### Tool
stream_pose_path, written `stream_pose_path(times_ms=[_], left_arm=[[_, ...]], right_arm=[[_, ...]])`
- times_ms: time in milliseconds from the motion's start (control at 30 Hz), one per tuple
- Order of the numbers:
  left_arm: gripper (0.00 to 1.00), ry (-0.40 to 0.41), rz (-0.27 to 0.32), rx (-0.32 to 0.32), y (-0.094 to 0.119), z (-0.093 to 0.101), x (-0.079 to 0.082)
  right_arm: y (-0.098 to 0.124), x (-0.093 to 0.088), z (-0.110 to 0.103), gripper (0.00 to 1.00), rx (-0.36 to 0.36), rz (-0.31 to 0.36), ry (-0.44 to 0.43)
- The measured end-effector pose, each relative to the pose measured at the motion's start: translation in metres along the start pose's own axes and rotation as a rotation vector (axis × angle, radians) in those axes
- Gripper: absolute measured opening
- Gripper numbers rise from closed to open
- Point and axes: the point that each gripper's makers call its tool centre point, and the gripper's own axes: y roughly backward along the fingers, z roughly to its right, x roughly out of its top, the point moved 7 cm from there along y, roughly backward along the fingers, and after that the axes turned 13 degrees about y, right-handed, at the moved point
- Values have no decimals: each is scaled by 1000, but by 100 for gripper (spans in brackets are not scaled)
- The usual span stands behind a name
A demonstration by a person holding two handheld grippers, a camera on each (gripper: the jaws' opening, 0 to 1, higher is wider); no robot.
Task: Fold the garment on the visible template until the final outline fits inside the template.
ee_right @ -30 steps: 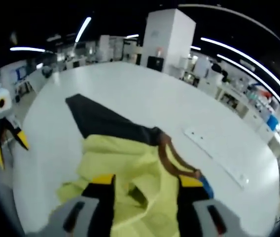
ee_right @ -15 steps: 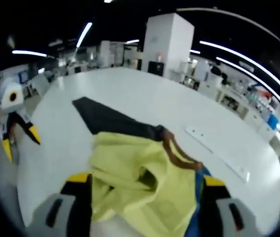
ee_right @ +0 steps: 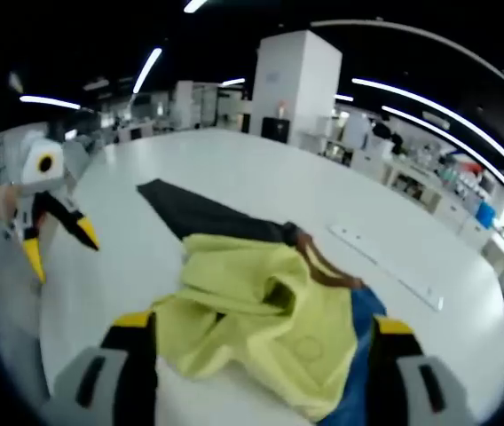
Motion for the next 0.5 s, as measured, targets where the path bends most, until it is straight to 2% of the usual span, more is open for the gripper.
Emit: stream_pose_path(times_ms=[267,500], left_arm=[[46,-2,-18,-6,-15,-8,10],[42,35,-25,-22,-32,-20,20]], right_arm=[[11,-14,-14,99,7,-11,8],[20,-21,-27,97,20,-13,-3]])
